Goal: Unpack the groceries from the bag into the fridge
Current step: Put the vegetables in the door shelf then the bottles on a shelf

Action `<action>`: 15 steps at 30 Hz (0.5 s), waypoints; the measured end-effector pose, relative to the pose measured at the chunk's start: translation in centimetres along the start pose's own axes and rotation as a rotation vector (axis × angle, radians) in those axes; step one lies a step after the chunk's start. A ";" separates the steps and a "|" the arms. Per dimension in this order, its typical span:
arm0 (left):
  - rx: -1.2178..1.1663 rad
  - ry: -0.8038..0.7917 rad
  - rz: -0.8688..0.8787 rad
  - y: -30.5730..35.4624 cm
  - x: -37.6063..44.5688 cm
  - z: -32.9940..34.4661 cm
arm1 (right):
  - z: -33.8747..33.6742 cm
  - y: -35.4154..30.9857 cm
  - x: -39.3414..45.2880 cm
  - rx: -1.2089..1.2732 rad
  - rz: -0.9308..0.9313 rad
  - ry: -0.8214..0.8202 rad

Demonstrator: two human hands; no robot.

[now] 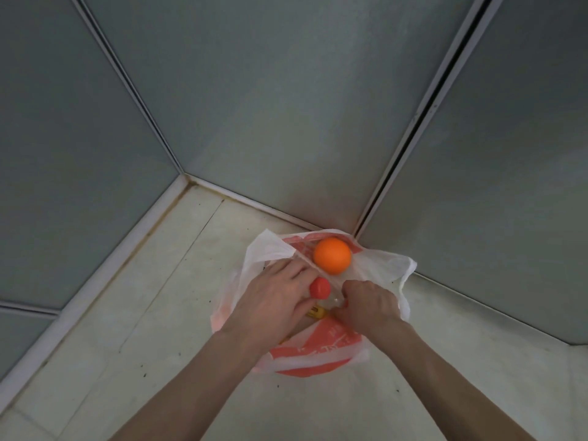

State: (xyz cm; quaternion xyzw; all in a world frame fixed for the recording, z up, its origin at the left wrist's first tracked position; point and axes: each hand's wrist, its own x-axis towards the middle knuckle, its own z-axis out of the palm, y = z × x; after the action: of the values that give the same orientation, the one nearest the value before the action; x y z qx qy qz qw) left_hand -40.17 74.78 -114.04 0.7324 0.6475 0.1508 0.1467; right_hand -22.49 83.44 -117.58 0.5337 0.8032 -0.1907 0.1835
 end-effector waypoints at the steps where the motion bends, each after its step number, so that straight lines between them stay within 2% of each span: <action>1: -0.014 0.005 0.003 -0.1 -0.2 -0.2 | -0.1 0.0 0.3 0.001 -0.009 -0.025; 6: -0.093 0.051 -0.005 0.0 -1.2 -0.7 | -0.6 0.7 -0.1 -0.037 -0.115 -0.085; 10: -0.191 0.169 -0.086 0.1 -2.1 -1.3 | -0.8 1.3 -1.5 0.006 -0.143 0.068; 15: -0.278 0.281 -0.201 -0.2 -3.0 -1.9 | -2.5 1.1 -3.8 0.344 -0.127 0.262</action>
State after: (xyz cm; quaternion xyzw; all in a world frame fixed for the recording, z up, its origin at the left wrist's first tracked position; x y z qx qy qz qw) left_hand -41.46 71.90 -112.52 0.6085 0.7044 0.3241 0.1689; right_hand -20.35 82.08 -113.59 0.5255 0.8079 -0.2653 -0.0286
